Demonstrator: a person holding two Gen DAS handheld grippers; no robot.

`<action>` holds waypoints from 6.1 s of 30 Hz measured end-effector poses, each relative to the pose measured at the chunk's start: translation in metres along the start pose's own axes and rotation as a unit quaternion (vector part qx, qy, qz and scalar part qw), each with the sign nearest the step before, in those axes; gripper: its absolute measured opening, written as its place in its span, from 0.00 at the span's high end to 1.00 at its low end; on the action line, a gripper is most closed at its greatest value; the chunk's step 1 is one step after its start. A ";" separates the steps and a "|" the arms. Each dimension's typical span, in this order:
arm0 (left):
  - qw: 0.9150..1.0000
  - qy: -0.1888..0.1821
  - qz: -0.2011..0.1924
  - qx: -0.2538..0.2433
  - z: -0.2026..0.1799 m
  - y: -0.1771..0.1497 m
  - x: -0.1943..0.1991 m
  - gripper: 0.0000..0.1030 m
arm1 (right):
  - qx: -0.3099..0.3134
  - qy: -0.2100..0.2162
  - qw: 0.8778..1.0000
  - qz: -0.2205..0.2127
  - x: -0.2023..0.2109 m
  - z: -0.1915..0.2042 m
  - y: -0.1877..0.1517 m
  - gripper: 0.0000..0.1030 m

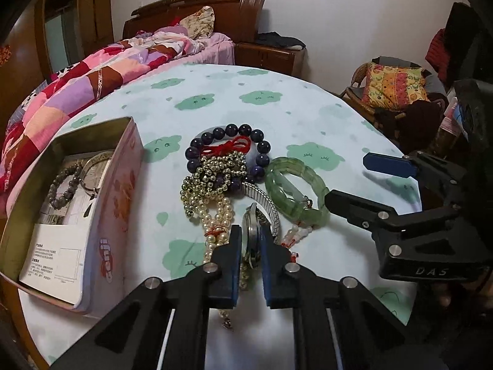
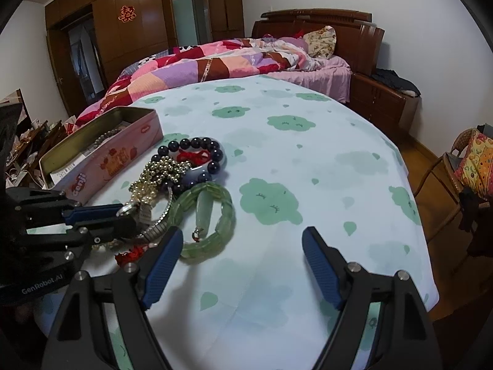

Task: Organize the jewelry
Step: 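Grasp the silver watch by its band with the left tool, then grasp the green jade bangle with the right tool while the left tool holds the watch, then lift and carry the watch and jade bangle over the tin box with both tools, then lower both pieces into the tin and open both tools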

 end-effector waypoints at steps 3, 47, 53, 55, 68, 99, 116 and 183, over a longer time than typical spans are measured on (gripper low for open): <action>1.000 0.004 -0.009 -0.003 0.000 0.001 0.004 0.92 | 0.002 -0.001 1.000 -0.002 0.001 0.001 0.001 0.21; 0.992 0.040 -0.115 0.015 0.028 0.039 0.061 0.92 | 0.036 0.036 0.998 -0.035 0.014 0.028 0.026 0.92; 0.993 0.037 -0.108 0.019 0.031 0.039 0.060 0.92 | 0.034 0.054 0.998 -0.011 0.002 0.032 0.020 0.81; 0.993 0.037 -0.106 0.019 0.031 0.037 0.059 0.92 | 0.037 0.045 0.998 -0.007 -0.001 0.032 0.017 0.44; 0.995 0.033 -0.090 0.019 0.030 0.029 0.050 0.92 | 0.086 0.040 0.995 0.020 -0.013 0.046 0.001 0.73; 0.982 0.081 -0.153 0.070 0.102 0.063 0.100 0.92 | 0.129 0.053 0.988 -0.072 0.017 0.090 0.075 0.91; 0.975 0.107 -0.170 0.099 0.154 0.075 0.111 0.92 | 0.180 0.092 0.974 -0.101 0.008 0.153 0.123 0.91; 0.978 0.151 -0.079 0.118 0.224 0.037 0.030 0.66 | 0.173 0.114 0.978 0.001 -0.099 0.191 0.107 0.57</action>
Point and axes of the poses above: each gripper's, at about its wrist camera, not at the fingertips, and x roughly against the way its jaws point, z to its left, y to its top, the point moved 10 cm from there along -x, roughly the way its jaws point, and after that the axes turned 3 degrees about x, right-handed, at the moved point
